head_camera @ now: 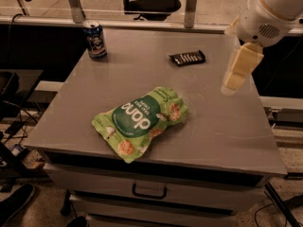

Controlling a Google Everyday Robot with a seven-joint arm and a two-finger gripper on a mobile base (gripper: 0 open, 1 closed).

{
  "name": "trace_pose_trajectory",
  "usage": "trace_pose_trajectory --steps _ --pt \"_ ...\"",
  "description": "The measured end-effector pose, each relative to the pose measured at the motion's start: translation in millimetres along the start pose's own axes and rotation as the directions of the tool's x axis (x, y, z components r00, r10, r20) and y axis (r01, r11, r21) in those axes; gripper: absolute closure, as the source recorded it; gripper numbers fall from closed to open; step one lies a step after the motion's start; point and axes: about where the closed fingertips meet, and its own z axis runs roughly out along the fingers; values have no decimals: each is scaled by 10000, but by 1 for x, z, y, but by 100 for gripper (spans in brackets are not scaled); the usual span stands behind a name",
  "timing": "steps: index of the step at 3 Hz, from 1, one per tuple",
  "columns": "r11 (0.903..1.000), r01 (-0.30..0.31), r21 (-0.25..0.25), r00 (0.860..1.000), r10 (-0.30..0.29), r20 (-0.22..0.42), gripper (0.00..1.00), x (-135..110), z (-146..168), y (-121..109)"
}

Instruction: Move rxbar chocolate near pepsi can

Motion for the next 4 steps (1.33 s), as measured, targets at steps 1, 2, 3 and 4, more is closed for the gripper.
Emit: trace_pose_trajectory --steps 1,2,3,4 --pt "9999 98 -136 9985 -91 542 0 -17 45 -60" --pt "9990 16 -446 9969 20 791 0 -21 82 -101" --pt "9974 -244 -681 9944 312 1006 0 -15 107 -127" --pt "9954 -571 -768 9913 657 1137 0 -8 131 -146"
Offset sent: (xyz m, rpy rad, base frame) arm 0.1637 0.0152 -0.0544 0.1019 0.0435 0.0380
